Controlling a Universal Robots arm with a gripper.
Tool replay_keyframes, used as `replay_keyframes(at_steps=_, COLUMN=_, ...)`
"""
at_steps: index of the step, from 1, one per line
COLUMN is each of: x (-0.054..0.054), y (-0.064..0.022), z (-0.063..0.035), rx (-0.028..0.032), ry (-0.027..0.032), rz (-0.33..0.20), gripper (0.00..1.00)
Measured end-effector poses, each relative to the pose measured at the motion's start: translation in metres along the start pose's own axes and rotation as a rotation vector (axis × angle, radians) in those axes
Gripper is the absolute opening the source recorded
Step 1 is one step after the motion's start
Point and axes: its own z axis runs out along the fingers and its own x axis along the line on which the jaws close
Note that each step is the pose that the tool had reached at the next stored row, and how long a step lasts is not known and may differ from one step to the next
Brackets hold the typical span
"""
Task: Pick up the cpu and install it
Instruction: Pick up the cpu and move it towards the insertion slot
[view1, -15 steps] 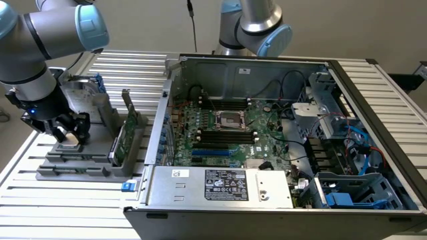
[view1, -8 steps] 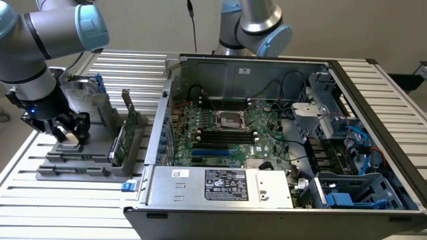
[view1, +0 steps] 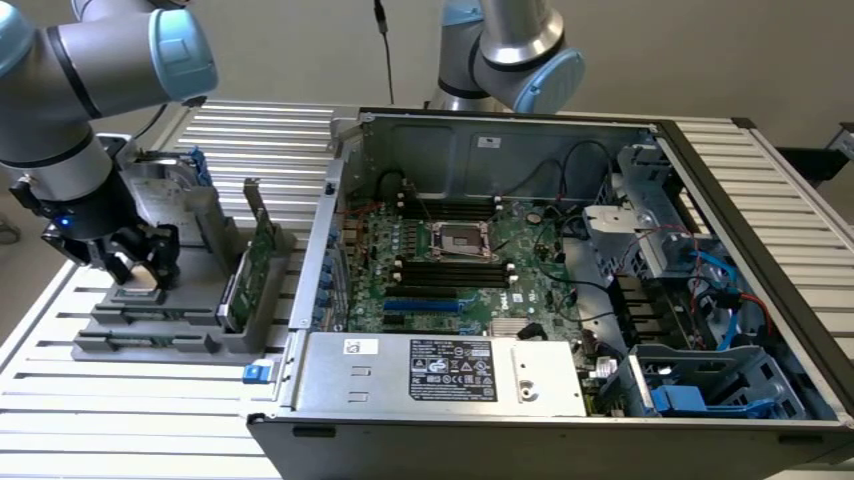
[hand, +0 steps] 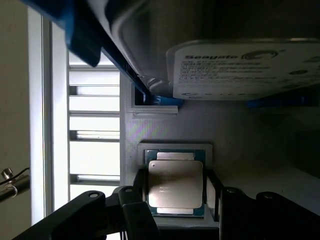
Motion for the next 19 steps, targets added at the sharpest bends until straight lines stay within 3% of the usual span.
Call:
replay_keyframes(at_steps=10, x=0.001, y=0.0006, z=-0.0109, rx=-0.0007, ry=0.0000, rz=0.000, gripper=0.55)
replay_keyframes(at_steps=19, x=0.002, y=0.0025, z=-0.0489, rx=-0.0009, ry=0.0001, rz=0.000, gripper=0.55)
